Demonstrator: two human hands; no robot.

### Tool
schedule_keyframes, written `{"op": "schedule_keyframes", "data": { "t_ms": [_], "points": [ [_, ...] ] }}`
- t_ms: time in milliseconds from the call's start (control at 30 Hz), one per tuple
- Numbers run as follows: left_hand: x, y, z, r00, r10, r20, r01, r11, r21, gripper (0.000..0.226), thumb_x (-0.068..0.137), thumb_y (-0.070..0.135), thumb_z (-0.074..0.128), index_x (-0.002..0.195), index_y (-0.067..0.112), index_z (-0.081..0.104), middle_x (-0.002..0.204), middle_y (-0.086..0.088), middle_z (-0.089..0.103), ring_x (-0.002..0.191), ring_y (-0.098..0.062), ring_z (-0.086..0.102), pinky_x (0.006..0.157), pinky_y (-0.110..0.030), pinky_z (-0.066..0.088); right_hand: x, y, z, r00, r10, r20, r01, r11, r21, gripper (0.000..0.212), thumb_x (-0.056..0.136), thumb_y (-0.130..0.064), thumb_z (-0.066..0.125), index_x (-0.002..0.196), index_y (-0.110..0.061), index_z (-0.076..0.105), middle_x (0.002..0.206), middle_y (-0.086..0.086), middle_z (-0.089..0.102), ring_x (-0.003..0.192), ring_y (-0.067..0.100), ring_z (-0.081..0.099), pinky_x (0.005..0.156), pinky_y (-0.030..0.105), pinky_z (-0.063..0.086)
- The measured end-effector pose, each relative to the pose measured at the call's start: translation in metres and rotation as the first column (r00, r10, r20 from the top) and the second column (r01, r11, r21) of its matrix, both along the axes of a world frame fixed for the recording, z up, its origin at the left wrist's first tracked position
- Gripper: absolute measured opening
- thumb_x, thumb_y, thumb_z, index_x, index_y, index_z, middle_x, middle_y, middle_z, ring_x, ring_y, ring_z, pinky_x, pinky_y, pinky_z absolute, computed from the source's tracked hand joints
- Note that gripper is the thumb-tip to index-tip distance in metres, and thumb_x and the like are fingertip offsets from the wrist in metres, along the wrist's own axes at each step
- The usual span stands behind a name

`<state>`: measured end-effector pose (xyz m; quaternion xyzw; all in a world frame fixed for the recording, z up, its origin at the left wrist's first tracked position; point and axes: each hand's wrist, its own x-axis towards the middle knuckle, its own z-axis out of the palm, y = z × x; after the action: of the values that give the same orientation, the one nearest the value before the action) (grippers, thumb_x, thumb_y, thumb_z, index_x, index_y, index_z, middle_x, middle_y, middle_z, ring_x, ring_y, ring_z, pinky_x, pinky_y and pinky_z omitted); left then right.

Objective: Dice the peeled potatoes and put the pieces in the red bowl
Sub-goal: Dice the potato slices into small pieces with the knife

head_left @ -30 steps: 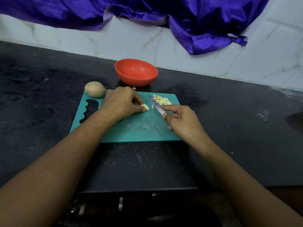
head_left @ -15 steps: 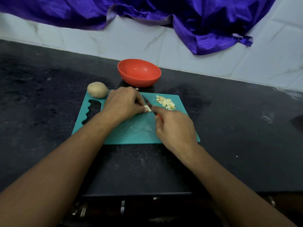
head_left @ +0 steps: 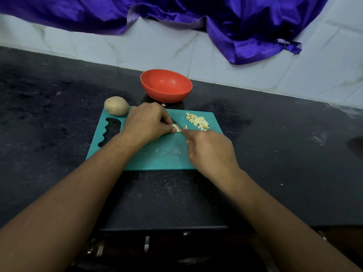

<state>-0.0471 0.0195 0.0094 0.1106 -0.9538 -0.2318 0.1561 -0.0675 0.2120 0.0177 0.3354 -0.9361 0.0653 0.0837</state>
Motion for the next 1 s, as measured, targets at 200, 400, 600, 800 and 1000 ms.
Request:
{"op": "schedule_keyframes", "data": {
  "t_ms": [200, 400, 600, 800, 1000],
  "points": [
    [0.000, -0.002, 0.002, 0.999, -0.031, 0.024, 0.030, 0.999, 0.040, 0.015, 0.077, 0.045, 0.086, 0.088, 0.036, 0.081, 0.081, 0.020, 0.073, 0.084, -0.002, 0.067, 0.082, -0.039, 0.059, -0.023, 0.012, -0.009, 0.910, 0.042, 0.412, 0.148, 0.896, -0.419, 0.030, 0.099, -0.033, 0.063, 0.127, -0.039, 0.070, 0.046, -0.019, 0.049, 0.050, 0.006, 0.047, 0.055, 0.032, 0.042],
    [0.000, -0.004, 0.002, 0.999, -0.034, 0.023, 0.031, 0.995, 0.091, 0.014, 0.078, 0.036, 0.087, 0.090, 0.033, 0.081, 0.078, 0.024, 0.068, 0.084, 0.001, 0.065, 0.082, -0.032, 0.057, -0.001, 0.004, -0.008, 0.993, -0.015, 0.115, 0.047, 0.960, -0.278, 0.038, 0.099, -0.035, 0.053, 0.135, -0.044, 0.062, 0.094, -0.006, 0.075, 0.083, 0.018, 0.067, 0.075, 0.036, 0.056],
    [-0.002, -0.005, 0.000, 1.000, -0.026, 0.008, 0.025, 0.998, 0.065, 0.008, 0.079, 0.035, 0.086, 0.084, 0.031, 0.082, 0.068, 0.028, 0.060, 0.078, 0.001, 0.061, 0.070, -0.022, 0.048, 0.008, -0.004, -0.008, 0.998, 0.018, -0.059, -0.027, 0.988, -0.151, 0.043, 0.103, -0.030, 0.046, 0.143, -0.041, 0.055, 0.089, -0.003, 0.070, 0.081, 0.021, 0.064, 0.066, 0.035, 0.047],
    [-0.002, -0.004, -0.001, 1.000, -0.029, 0.004, 0.029, 0.998, 0.058, 0.009, 0.078, 0.039, 0.086, 0.081, 0.032, 0.081, 0.073, 0.022, 0.068, 0.078, 0.000, 0.063, 0.072, -0.026, 0.052, 0.011, -0.010, -0.006, 0.992, 0.031, -0.124, -0.023, 0.998, 0.066, 0.052, 0.103, -0.026, 0.046, 0.154, -0.035, 0.041, 0.073, -0.008, 0.039, 0.068, 0.017, 0.044, 0.055, 0.033, 0.029],
    [-0.001, -0.004, 0.000, 1.000, -0.015, -0.016, 0.016, 0.998, 0.054, 0.009, 0.077, 0.038, 0.087, 0.081, 0.032, 0.082, 0.072, 0.022, 0.068, 0.078, -0.001, 0.063, 0.074, -0.029, 0.054, 0.009, -0.010, -0.002, 0.995, 0.037, -0.097, -0.029, 0.996, 0.082, 0.049, 0.103, -0.025, 0.046, 0.151, -0.036, 0.045, 0.080, -0.005, 0.052, 0.073, 0.021, 0.050, 0.060, 0.034, 0.035]
  ]
}}
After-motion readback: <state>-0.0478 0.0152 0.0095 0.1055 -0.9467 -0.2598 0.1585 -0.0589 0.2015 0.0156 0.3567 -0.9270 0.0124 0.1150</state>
